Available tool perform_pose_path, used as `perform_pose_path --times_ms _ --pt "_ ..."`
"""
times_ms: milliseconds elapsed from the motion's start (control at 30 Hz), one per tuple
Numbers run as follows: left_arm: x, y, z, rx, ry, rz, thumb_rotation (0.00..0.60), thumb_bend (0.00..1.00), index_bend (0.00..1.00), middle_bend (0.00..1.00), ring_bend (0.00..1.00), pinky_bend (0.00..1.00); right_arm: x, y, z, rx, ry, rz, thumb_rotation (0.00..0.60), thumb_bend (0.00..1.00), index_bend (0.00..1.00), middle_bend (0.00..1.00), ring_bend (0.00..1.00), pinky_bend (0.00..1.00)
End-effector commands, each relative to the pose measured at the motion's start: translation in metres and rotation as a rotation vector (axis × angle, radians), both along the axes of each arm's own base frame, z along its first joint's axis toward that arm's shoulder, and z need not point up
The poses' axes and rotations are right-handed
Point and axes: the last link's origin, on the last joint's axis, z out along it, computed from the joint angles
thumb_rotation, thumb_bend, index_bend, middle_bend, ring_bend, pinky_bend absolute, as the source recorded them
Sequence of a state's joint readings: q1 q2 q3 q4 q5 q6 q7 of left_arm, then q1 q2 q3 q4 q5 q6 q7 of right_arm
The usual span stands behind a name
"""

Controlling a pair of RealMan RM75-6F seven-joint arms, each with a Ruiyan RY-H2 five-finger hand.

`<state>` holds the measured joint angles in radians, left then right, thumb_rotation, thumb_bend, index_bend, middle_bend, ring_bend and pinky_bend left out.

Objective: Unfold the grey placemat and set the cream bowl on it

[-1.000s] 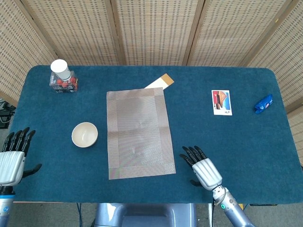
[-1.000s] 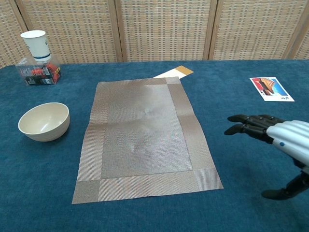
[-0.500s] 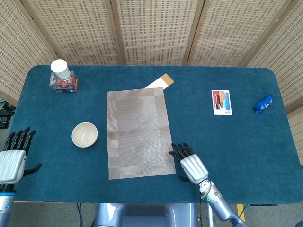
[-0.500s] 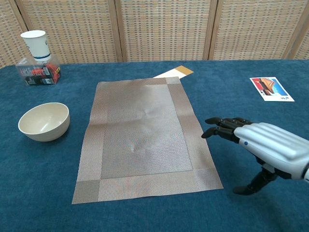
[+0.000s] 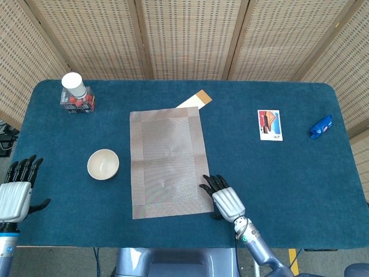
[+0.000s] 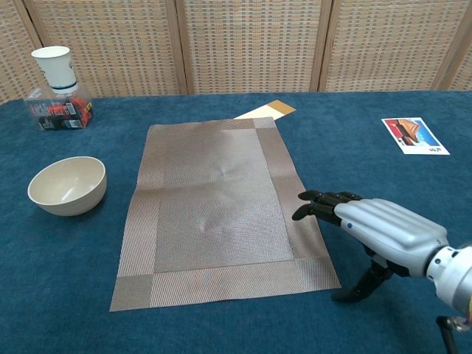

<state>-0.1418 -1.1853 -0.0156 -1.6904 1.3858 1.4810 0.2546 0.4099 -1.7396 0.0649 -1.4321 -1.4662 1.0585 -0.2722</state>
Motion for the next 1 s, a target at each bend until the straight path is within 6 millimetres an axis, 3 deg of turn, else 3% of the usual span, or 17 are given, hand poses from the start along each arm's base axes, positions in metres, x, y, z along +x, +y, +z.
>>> perform_pose_path --times_ms 33,133,367,600,1000 --pt "-0.002 0.001 0.0 -0.005 0.002 0.006 0.6 0.09 0.0 0.0 0.0 0.0 0.002 -0.002 -0.003 0.003 -0.006 -0.003 0.6 0.07 0.2 0.0 0.0 0.0" --pt "-0.002 0.001 -0.001 -0.009 0.0 0.006 0.6 0.09 0.0 0.0 0.0 0.0 0.003 -0.004 -0.007 0.002 -0.008 -0.002 0.6 0.09 0.2 0.0 0.0 0.0" --pt "-0.002 0.002 -0.001 -0.01 -0.005 0.008 0.6 0.09 0.0 0.0 0.0 0.0 0.007 -0.006 -0.014 -0.007 0.003 0.011 0.6 0.26 0.22 0.0 0.0 0.0" --pt "-0.003 0.002 -0.003 -0.015 -0.005 0.011 0.6 0.09 0.0 0.0 0.0 0.0 0.017 -0.007 -0.019 -0.036 -0.032 0.035 0.6 0.35 0.22 0.0 0.0 0.0" --pt "-0.002 0.002 -0.004 -0.018 -0.01 0.013 0.6 0.1 0.01 0.0 0.0 0.0 0.023 -0.007 -0.019 -0.073 -0.113 0.058 0.6 0.38 0.22 0.0 0.0 0.0"
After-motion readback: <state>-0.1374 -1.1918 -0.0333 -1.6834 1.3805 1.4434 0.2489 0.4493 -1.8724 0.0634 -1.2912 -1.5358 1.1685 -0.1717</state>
